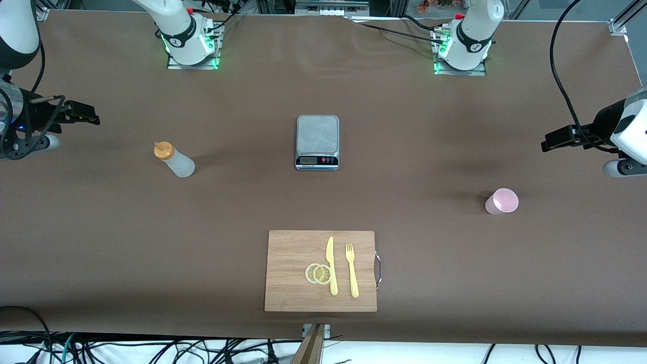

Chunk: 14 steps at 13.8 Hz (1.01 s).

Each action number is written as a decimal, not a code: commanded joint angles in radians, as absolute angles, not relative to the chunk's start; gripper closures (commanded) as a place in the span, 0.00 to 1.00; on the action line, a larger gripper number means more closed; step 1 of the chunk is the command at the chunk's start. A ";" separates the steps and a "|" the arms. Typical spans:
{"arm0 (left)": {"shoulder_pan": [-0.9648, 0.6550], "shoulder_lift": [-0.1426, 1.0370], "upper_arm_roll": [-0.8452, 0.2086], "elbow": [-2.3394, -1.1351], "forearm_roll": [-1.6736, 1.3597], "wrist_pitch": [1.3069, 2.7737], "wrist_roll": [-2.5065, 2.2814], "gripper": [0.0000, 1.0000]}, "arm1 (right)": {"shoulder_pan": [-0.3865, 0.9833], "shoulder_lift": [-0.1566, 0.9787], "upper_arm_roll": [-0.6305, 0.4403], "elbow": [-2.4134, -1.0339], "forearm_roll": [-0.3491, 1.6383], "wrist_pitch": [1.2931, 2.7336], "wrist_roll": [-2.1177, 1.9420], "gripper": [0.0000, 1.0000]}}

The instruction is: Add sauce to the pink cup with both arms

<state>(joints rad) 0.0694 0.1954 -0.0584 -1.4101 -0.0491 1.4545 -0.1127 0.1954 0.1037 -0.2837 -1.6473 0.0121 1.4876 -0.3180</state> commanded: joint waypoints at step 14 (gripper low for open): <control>0.098 0.244 -0.052 -1.400 -0.064 1.453 -0.085 0.00 | 0.112 0.112 -0.198 -1.614 -0.005 1.493 -0.307 0.01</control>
<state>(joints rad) 0.0847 0.2241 -0.0526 -1.4105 -0.0491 1.4545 -0.1109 0.1771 0.1102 -0.2685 -1.6324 0.0112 1.4924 -0.3168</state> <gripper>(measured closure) 0.000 0.004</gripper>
